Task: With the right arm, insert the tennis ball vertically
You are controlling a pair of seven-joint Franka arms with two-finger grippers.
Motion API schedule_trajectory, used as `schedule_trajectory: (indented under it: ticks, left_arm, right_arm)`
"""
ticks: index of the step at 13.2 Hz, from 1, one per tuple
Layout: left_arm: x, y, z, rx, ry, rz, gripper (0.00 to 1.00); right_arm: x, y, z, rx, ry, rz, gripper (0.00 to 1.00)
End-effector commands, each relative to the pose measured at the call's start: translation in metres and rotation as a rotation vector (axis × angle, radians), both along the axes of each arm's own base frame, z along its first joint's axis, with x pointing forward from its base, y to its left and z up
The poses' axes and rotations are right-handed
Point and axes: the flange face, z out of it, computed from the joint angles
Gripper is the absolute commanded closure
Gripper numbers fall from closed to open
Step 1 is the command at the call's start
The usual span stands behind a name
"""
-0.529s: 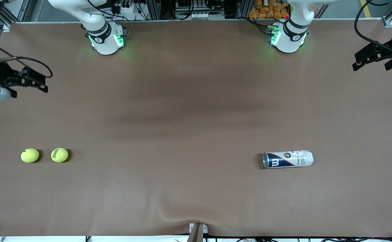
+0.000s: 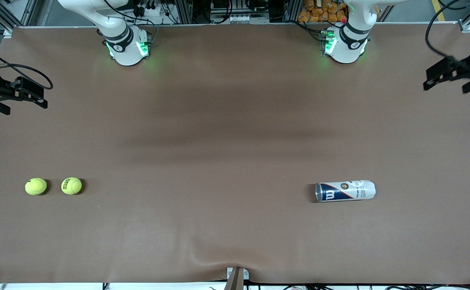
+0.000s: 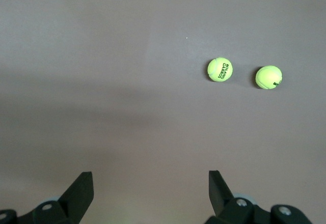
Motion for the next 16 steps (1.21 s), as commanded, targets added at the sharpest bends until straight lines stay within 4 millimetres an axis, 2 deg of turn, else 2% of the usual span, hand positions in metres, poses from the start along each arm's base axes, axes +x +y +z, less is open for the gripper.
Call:
schedule_trajectory:
  ticks: [1, 4, 9, 13, 16]
  left_arm:
    - [0.031, -0.008, -0.044, 0.006, 0.059, -0.070, 0.00]
    - [0.052, -0.016, -0.088, 0.055, 0.112, -0.098, 0.00]
    - [0.075, -0.025, -0.138, 0.144, 0.141, -0.148, 0.00]
    - [0.098, -0.037, -0.185, 0.172, 0.145, -0.320, 0.00]
    - [0.113, -0.048, -0.217, 0.205, 0.144, -0.589, 0.00]
  right_arm:
    - [-0.006, -0.005, 0.004, -0.015, 0.002, -0.014, 0.00]
    - [-0.002, -0.016, 0.000, -0.015, 0.002, -0.031, 0.00]
    - [-0.002, -0.019, 0.000, -0.013, -0.003, -0.043, 0.00]
    - [-0.002, -0.020, 0.000, -0.011, -0.010, -0.045, 0.00]
    - [-0.002, -0.017, 0.000, -0.011, -0.010, -0.039, 0.00]
